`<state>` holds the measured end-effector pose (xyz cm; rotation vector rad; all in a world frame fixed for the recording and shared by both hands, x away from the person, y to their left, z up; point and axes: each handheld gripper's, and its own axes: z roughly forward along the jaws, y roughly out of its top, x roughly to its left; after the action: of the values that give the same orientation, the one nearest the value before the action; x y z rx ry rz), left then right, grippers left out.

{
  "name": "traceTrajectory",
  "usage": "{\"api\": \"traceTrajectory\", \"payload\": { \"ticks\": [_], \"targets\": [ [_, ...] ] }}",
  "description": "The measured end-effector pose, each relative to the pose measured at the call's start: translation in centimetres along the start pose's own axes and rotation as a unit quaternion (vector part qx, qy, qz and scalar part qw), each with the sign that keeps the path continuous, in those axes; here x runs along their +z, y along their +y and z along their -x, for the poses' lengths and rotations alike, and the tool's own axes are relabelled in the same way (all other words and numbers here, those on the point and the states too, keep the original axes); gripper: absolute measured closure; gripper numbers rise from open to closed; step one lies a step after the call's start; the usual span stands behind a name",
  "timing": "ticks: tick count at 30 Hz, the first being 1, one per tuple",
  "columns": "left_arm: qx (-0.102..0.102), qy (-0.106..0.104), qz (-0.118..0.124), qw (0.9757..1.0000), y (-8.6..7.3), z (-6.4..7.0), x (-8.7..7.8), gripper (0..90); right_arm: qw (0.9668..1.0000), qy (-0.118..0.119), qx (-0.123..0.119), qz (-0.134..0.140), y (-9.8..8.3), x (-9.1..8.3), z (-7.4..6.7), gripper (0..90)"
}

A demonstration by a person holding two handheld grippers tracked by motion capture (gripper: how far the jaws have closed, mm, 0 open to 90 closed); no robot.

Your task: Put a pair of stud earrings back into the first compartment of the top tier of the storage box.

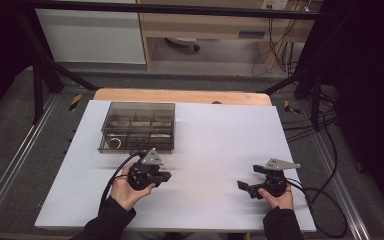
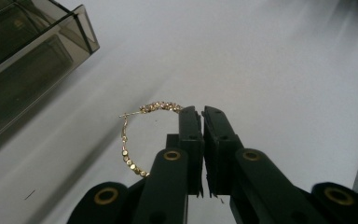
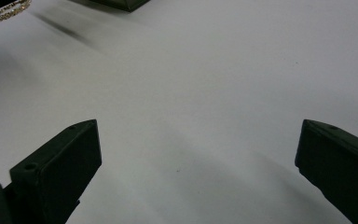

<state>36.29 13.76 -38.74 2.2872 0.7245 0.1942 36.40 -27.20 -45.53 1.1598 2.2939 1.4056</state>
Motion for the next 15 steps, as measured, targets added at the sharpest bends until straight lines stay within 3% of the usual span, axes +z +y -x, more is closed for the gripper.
{"api": "traceTrajectory", "payload": {
  "ticks": [15],
  "targets": [
    [-0.007, 0.015, 0.002, 0.9999, -1.2, -0.9, -2.1, 86.4, 1.0, -0.001, 0.001, -0.001, 0.0, 0.0, 0.0, 0.7]
  ]
}}
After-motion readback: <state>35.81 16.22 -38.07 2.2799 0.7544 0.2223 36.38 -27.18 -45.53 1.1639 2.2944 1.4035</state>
